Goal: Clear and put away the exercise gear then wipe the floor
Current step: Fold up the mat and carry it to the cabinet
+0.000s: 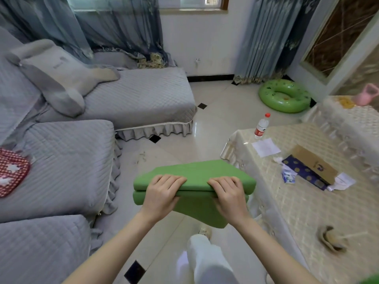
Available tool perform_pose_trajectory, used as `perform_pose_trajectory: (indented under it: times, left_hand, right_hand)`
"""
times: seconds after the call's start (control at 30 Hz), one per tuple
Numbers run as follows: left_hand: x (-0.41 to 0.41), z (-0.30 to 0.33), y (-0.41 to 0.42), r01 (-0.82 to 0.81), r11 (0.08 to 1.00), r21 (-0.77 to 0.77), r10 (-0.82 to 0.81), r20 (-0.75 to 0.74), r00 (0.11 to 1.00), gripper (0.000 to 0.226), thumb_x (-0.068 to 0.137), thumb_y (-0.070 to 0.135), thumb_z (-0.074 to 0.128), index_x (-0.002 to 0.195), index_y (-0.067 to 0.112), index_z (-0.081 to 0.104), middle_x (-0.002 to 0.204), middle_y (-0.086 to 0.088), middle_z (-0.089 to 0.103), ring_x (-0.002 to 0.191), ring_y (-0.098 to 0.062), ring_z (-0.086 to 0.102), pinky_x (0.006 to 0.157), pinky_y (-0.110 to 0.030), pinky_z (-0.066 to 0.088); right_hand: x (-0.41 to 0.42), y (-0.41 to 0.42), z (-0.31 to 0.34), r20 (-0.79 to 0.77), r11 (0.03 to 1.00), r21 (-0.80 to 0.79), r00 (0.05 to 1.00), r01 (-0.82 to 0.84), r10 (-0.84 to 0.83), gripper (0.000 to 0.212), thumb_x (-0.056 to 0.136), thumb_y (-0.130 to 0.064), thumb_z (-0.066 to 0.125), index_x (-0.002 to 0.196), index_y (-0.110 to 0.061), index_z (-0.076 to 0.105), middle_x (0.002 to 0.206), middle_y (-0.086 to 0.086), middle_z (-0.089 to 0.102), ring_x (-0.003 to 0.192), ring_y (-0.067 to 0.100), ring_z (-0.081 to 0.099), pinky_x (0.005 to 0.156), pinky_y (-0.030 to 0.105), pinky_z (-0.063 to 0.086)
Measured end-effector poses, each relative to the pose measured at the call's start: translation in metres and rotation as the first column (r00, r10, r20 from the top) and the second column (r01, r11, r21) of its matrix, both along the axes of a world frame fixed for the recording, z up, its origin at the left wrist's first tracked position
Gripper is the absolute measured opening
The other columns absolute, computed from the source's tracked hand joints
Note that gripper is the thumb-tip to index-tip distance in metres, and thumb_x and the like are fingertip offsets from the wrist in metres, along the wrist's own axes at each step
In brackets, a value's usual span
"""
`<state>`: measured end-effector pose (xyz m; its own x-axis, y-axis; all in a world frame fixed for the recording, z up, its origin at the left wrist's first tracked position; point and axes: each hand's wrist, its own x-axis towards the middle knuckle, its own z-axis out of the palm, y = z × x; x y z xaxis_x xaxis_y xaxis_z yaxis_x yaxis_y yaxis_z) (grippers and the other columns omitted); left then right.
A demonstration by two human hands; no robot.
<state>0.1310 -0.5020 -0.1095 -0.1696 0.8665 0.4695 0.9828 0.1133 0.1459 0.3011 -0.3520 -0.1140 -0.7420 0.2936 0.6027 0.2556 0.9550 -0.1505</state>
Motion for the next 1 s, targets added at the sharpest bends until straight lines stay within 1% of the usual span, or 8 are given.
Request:
perform_pose_trajectory:
  times: [0.07, 0.17, 0.27, 0.4, 0.57, 0.7, 0.83, 1.0]
  left_hand:
    - [-0.023, -0.003, 0.026, -0.002, 1.0, -0.004, 0.002, -0.002, 1.0, 0.067, 0.05, 0.019, 0.084, 0.109, 0.017, 0.054, 0.099, 0.001, 0.068, 0.091, -0.016, 0.054, 0.076, -0.028, 0.038]
    - [-0.059, -0.008, 0.071, -0.008, 1.0, -0.022, 0.008, -0.008, 1.0, 0.066, 0.051, 0.021, 0.084, 0.11, 0.018, 0.054, 0.099, 0.002, 0.067, 0.09, -0.017, 0.056, 0.077, -0.029, 0.039]
    - [-0.088, -0.009, 0.113, -0.016, 0.999, -0.047, 0.017, 0.021, 1.0, 0.066, 0.051, 0.021, 0.084, 0.109, 0.018, 0.054, 0.099, 0.003, 0.067, 0.09, -0.016, 0.055, 0.076, -0.029, 0.039]
    - [-0.134, -0.007, 0.175, -0.01, 0.999, -0.04, 0.011, 0.034, 0.999, 0.066, 0.049, 0.02, 0.085, 0.108, 0.018, 0.055, 0.098, 0.003, 0.067, 0.092, -0.015, 0.052, 0.076, -0.028, 0.038]
    - [-0.19, -0.006, 0.238, -0.011, 0.999, -0.04, 0.012, 0.035, 0.999, 0.066, 0.05, 0.022, 0.086, 0.108, 0.018, 0.054, 0.097, 0.003, 0.067, 0.088, -0.017, 0.058, 0.076, -0.027, 0.037]
    - [-0.239, -0.014, 0.289, 0.042, 0.998, -0.037, -0.041, 0.027, 0.999, 0.066, 0.051, 0.025, 0.084, 0.108, 0.019, 0.052, 0.097, 0.002, 0.068, 0.087, -0.017, 0.059, 0.077, -0.028, 0.037]
    - [-0.297, -0.024, 0.346, 0.106, 0.991, -0.081, -0.105, 0.017, 0.994, 0.07, 0.048, 0.028, 0.086, 0.109, 0.02, 0.05, 0.096, 0.002, 0.068, 0.085, -0.019, 0.063, 0.078, -0.029, 0.037]
    - [-0.366, -0.021, 0.416, 0.219, 0.972, -0.09, -0.218, 0.019, 0.976, 0.073, 0.044, 0.03, 0.087, 0.106, 0.021, 0.05, 0.094, 0.004, 0.069, 0.083, -0.018, 0.064, 0.077, -0.027, 0.036]
  right_hand:
    - [-0.023, 0.027, -0.002, 0.017, 1.0, -0.009, 1.0, 0.0, 0.0, 0.053, 0.054, 0.006, 0.068, 0.1, -0.015, 0.053, 0.088, 0.001, 0.066, 0.081, 0.02, 0.055, 0.075, 0.031, 0.034]
    - [-0.058, 0.071, -0.007, 0.041, 1.0, -0.031, 0.999, 0.003, -0.002, 0.058, 0.051, 0.007, 0.073, 0.1, -0.016, 0.052, 0.086, 0.001, 0.066, 0.077, 0.021, 0.057, 0.074, 0.03, 0.033]
    - [-0.09, 0.113, -0.006, 0.072, 0.998, -0.058, 0.997, -0.002, 0.007, 0.058, 0.05, 0.005, 0.074, 0.099, -0.017, 0.052, 0.086, -0.001, 0.065, 0.078, 0.02, 0.056, 0.075, 0.029, 0.033]
    - [-0.135, 0.175, 0.0, 0.087, 0.998, -0.068, 0.996, -0.016, 0.022, 0.059, 0.05, 0.004, 0.074, 0.099, -0.017, 0.051, 0.085, 0.0, 0.065, 0.079, 0.019, 0.054, 0.075, 0.029, 0.034]
    - [-0.189, 0.235, 0.004, 0.1, 0.997, -0.079, 0.995, 0.01, -0.002, 0.057, 0.052, 0.006, 0.073, 0.1, -0.017, 0.051, 0.086, 0.0, 0.065, 0.077, 0.021, 0.058, 0.074, 0.029, 0.034]
    - [-0.232, 0.278, -0.004, 0.134, 0.995, -0.09, 0.99, 0.052, -0.039, 0.061, 0.048, 0.006, 0.074, 0.099, -0.018, 0.051, 0.085, -0.001, 0.065, 0.078, 0.021, 0.06, 0.076, 0.029, 0.034]
    - [-0.278, 0.321, -0.017, 0.177, 0.978, -0.141, 0.976, 0.155, -0.129, 0.064, 0.045, 0.005, 0.077, 0.097, -0.019, 0.051, 0.083, -0.002, 0.063, 0.079, 0.018, 0.056, 0.077, 0.027, 0.032]
    - [-0.336, 0.369, -0.016, 0.179, 0.955, -0.151, 0.957, 0.254, -0.226, 0.065, 0.043, 0.006, 0.078, 0.097, -0.018, 0.052, 0.083, -0.001, 0.064, 0.077, 0.021, 0.061, 0.076, 0.028, 0.032]
